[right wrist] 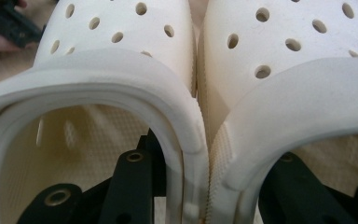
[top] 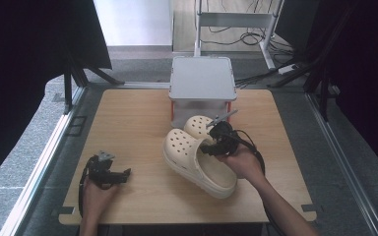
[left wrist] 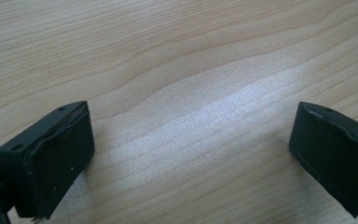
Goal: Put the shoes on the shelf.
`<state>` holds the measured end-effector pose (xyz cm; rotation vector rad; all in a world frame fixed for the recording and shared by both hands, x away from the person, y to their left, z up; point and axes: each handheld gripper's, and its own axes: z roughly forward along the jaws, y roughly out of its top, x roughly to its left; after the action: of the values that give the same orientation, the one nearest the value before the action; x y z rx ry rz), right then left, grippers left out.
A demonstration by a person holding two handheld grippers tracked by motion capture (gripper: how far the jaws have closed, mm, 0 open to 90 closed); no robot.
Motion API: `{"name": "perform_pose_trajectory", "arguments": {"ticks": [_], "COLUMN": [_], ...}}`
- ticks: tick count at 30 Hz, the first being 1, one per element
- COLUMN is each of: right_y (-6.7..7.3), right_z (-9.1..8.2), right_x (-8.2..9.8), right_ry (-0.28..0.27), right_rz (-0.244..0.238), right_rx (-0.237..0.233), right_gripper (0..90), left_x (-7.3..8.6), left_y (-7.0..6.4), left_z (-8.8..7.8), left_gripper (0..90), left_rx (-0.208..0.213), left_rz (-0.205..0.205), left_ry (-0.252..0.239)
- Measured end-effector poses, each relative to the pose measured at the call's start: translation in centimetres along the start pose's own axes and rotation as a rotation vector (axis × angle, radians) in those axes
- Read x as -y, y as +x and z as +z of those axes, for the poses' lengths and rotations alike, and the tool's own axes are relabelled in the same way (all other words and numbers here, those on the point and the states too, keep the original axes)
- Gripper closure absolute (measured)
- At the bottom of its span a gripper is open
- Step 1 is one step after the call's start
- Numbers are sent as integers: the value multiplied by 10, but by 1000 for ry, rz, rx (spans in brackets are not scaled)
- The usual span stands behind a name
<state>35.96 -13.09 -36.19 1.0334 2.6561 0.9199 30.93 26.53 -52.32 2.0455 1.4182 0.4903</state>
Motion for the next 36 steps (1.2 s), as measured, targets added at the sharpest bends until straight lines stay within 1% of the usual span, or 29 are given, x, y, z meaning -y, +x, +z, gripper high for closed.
{"name": "perform_pose_trajectory", "arguments": {"ticks": [5,8,13,16,18,22,26,31,36], "right_y": [-3,-4,-10,-14,-17,-22,-29,-44,-61], "right_z": [-16,-25,-38,-45,-49,-55,-54,-43,-33], "right_x": [-11,-19,-34,-44,-52,-69,-88,-108,-122], "right_ry": [-17,-24,-33,-44,-52,-71,-73,-70,-66], "right_rz": [18,30,53,62,74,97,136,205,258], "right_rx": [35,39,39,59,70,95,118,157,194], "right_gripper": [667,667,666,667,667,667,666,665,665], "left_x": [0,0,0,0,0,0,0,0,0], "left_y": [0,0,0,0,1,0,0,0,0], "left_z": [0,0,0,0,0,0,0,0,0], "left_gripper": [0,0,0,0,0,0,0,0,0], "left_rx": [0,0,0,0,6,7,6,6,4], "left_rz": [3,3,4,2,2,1,0,0,3], "left_ry": [0,0,0,-2,5,5,4,4,3]}}
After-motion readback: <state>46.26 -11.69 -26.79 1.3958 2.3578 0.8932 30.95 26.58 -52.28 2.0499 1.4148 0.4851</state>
